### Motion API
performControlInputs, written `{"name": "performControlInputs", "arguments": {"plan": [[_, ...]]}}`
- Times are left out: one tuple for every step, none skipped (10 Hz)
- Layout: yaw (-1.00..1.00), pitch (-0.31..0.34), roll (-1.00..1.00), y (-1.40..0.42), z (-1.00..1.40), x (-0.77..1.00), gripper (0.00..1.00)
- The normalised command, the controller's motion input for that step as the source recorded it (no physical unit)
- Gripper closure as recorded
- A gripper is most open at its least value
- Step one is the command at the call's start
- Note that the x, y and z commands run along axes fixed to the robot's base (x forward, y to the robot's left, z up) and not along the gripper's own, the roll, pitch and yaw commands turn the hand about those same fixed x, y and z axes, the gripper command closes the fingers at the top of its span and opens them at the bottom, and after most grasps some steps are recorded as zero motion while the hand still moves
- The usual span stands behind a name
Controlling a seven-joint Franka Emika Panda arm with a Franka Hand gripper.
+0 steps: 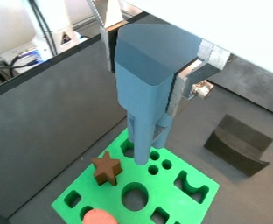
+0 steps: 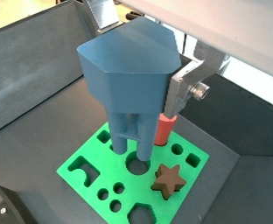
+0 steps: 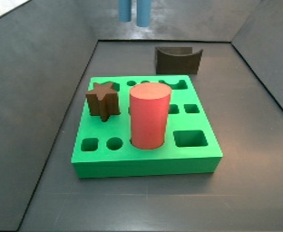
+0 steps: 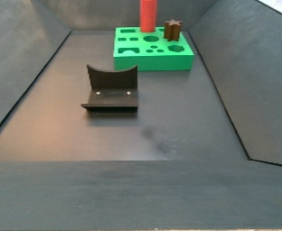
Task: Pick up the 3 prong object. Move up. Move to above the board. Insert the 3 prong object.
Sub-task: Insert the 3 prong object.
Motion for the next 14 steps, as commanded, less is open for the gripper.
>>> {"name": "performControlInputs", "arguments": {"plan": [[-0.38, 0.0, -0.09, 0.39, -0.18, 0.22, 1.0], [-0.39, 0.0, -0.07, 0.43, -0.24, 0.21, 1.0], [-0.38, -0.019, -0.06, 0.38, -0.3, 0.19, 1.0], [-0.37, -0.026, -0.06, 0.4, -0.33, 0.16, 1.0], [-0.37, -0.017, -0.02, 0.38, -0.37, 0.12, 1.0], [-0.37, -0.021, 0.0, 0.36, -0.38, 0.06, 1.0], [-0.37, -0.026, 0.0, 0.35, -0.42, 0.01, 1.0], [-0.35, -0.026, 0.0, 0.31, -0.46, 0.0, 1.0], [-0.36, -0.031, 0.0, 0.3, -0.5, 0.0, 1.0], [-0.32, -0.037, 0.0, 0.26, -0.51, 0.0, 1.0], [-0.07, -0.019, 0.0, 0.04, -0.17, 0.05, 1.0], [0.0, -0.019, 0.0, 0.0, -0.05, 0.0, 1.0], [0.0, -0.024, 0.05, 0.0, -0.43, 0.0, 1.0], [0.0, -0.076, 0.04, 0.0, -0.53, 0.0, 1.0]]}}
